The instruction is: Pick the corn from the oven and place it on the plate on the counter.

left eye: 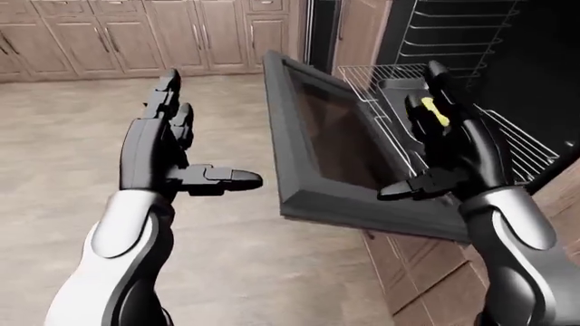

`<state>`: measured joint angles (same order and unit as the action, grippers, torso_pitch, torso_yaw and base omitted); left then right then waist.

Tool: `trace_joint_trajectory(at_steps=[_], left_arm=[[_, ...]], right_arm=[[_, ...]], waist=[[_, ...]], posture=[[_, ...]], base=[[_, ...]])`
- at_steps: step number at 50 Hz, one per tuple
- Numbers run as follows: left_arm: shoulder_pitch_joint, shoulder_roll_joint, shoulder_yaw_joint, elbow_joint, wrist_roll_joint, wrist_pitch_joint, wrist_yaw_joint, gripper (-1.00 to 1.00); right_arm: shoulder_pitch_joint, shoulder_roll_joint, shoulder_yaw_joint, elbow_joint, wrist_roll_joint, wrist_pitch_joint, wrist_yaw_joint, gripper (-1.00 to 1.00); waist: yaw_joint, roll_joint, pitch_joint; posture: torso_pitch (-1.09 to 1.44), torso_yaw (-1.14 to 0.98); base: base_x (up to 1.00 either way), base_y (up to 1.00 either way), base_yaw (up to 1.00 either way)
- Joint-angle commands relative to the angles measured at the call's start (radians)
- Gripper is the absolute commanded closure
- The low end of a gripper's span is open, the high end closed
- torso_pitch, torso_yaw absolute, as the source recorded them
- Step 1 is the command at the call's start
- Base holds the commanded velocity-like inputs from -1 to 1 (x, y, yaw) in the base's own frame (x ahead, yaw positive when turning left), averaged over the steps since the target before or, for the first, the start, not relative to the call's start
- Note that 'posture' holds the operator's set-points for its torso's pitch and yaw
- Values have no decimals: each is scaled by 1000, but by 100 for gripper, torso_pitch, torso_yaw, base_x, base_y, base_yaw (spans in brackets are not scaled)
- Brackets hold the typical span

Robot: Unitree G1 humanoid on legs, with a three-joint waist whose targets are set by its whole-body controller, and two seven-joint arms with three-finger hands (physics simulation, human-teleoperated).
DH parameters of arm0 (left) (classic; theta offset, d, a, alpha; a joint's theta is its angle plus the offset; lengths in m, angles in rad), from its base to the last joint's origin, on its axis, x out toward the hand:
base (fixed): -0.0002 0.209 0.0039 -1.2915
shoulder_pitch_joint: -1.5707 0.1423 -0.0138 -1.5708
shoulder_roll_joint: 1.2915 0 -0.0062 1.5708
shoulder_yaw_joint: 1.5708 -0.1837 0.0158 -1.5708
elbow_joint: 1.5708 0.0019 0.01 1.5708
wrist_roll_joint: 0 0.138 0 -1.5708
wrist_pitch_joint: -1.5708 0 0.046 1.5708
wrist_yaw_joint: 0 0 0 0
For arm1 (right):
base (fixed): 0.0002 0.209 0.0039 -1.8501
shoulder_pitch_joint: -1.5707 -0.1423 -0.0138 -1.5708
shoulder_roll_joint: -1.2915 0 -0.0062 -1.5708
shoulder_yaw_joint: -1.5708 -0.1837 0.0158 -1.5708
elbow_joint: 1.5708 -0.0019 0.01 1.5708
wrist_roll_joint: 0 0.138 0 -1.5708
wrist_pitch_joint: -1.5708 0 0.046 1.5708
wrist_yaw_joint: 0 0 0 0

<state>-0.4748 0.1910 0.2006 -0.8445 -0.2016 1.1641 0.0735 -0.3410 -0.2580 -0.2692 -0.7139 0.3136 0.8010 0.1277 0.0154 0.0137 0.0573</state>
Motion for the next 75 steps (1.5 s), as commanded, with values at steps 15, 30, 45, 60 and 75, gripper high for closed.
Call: trace_joint_trajectory(at_steps=[15,30,45,60,75], left_arm=[[-42,-2,-24,-21,-9,-30,-18,-100],[-54,8,-1,-35,-32,-13,-16,-100],[-60,29,26,-35,-63,-7,-10,-100],[-55,36,21,-32,-80,-12,6,-100],[-66,48,41,-33,-96,-2,4,-100]], right_arm=[[-36,-30,-34,-11,-8,-27,-36,-100],[-32,-19,-20,-10,-39,-31,-20,-100],[-52,-6,2,-8,-34,-27,-20,-100],[-90,-40,-24,30,-24,-26,-79,-100],[-102,-44,-16,31,-15,-24,-96,-100]], waist=[[23,-130,-37],[-8,40,-42],[13,-82,-41],[-22,23,-25],[-8,-44,-18]], posture=[[0,0],[0,0],[0,0],[0,0],[0,0]], base=[[30,-23,0],[0,-11,0],[0,-16,23],[4,0,33],[21,0,0]])
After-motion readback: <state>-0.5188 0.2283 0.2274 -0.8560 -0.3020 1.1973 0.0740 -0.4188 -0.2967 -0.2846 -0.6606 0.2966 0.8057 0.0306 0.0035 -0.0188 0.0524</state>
